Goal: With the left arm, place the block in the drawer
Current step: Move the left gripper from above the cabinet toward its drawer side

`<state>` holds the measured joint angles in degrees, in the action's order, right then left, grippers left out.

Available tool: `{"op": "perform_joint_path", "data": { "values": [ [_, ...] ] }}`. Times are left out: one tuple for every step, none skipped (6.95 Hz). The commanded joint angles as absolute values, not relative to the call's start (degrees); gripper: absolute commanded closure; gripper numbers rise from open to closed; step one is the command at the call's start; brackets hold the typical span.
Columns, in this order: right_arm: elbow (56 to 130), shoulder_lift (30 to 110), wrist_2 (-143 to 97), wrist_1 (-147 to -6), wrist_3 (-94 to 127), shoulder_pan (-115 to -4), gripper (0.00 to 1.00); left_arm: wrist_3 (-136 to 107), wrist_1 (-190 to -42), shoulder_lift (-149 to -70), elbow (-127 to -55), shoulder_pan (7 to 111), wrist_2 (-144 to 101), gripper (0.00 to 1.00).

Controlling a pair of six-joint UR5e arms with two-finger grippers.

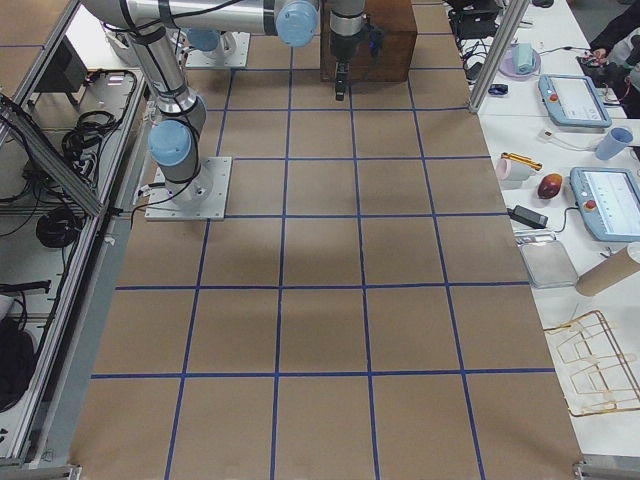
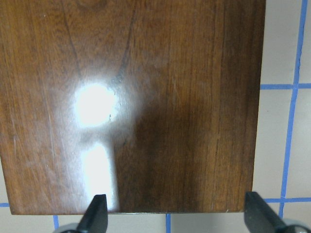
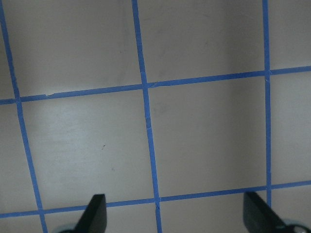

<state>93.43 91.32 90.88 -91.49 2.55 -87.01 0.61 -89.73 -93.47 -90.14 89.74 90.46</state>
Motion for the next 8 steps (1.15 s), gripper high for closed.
{"op": "perform_joint_path", "data": {
  "values": [
    [93.4,91.3,90.9,-91.5,2.5,-86.9,0.00,0.6,-89.7,-93.3,-90.0,89.6,90.5,0.00],
    [93.4,91.3,90.9,-91.5,2.5,-87.0,0.00,0.6,-89.7,-93.3,-90.0,89.6,90.8,0.00],
    [93.4,91.3,90.9,-91.5,2.5,-87.0,0.00,0.6,-89.9,-92.7,-89.7,89.6,91.0,0.00],
    [93.4,91.3,90.9,-91.5,2.5,-87.0,0.00,0.6,-90.1,-92.4,-89.8,89.6,91.1,0.00],
    [93.4,91.3,90.9,-91.5,2.5,-87.0,0.00,0.6,-90.1,-92.4,-89.7,89.0,91.1,0.00],
    [93.4,91.3,90.9,-91.5,2.5,-87.0,0.00,0.5,-89.8,-92.4,-89.7,88.9,91.3,0.00],
    [93.4,91.3,90.9,-91.5,2.5,-87.0,0.00,0.7,-89.7,-92.5,-89.6,88.0,91.4,0.00],
    [93.4,91.3,90.9,-91.5,2.5,-87.0,0.00,0.6,-89.7,-92.5,-89.4,85.7,91.4,0.00]
  ]
}}
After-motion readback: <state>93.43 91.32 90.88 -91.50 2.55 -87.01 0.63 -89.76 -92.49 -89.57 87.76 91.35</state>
